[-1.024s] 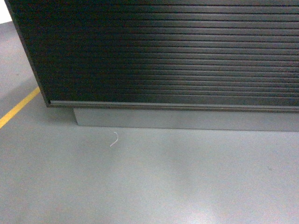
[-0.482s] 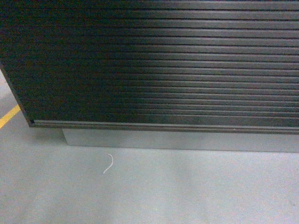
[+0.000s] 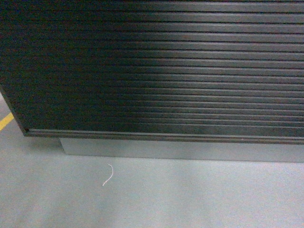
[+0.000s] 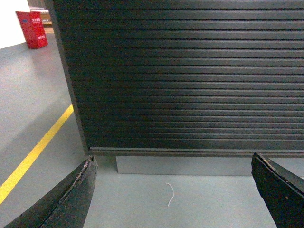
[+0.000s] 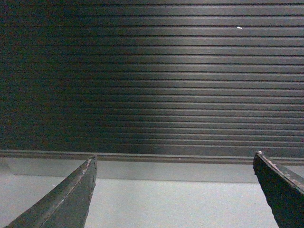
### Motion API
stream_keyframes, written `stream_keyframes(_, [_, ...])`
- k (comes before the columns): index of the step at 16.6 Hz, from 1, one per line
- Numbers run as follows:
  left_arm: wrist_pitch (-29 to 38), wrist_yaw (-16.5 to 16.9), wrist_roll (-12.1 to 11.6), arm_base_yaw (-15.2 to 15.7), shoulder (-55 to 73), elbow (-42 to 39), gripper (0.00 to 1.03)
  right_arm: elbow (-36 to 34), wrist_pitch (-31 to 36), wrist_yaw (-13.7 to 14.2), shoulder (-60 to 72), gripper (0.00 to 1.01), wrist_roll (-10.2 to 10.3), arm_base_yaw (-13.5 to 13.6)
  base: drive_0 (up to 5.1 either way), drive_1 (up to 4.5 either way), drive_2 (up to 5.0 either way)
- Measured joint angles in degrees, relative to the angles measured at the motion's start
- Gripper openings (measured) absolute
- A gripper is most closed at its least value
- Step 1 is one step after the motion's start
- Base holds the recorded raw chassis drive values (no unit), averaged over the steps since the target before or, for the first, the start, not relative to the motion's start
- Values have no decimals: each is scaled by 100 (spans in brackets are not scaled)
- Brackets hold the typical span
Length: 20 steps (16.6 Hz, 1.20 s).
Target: Place dark red mango on scale at checkout
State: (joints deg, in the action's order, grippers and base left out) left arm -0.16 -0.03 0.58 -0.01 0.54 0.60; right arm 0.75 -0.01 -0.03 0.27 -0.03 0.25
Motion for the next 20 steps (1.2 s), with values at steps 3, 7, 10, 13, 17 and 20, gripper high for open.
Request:
stream_keyframes(3, [-24,0,0,0,0,0,98,0,-13,7,0,98,0,0,4,430,-421])
stream_keyframes(7, [-11,2,0,0,0,0,98,0,-26,4,0,98,0,0,4,430,-421])
stream_keyframes(10, [-7,2,0,0,0,0,98,0,-24,4,0,98,0,0,4,430,-421])
stream_keyframes(13, [-7,2,0,0,0,0,98,0,-24,4,0,98,0,0,4,430,-421])
stream_keyframes(17, [-7,2,0,0,0,0,98,0,-24,4,0,98,0,0,0,0,0])
stream_keyframes(20, [-11,2,0,0,0,0,98,0,-31,4,0,98,0,0,0,0,0])
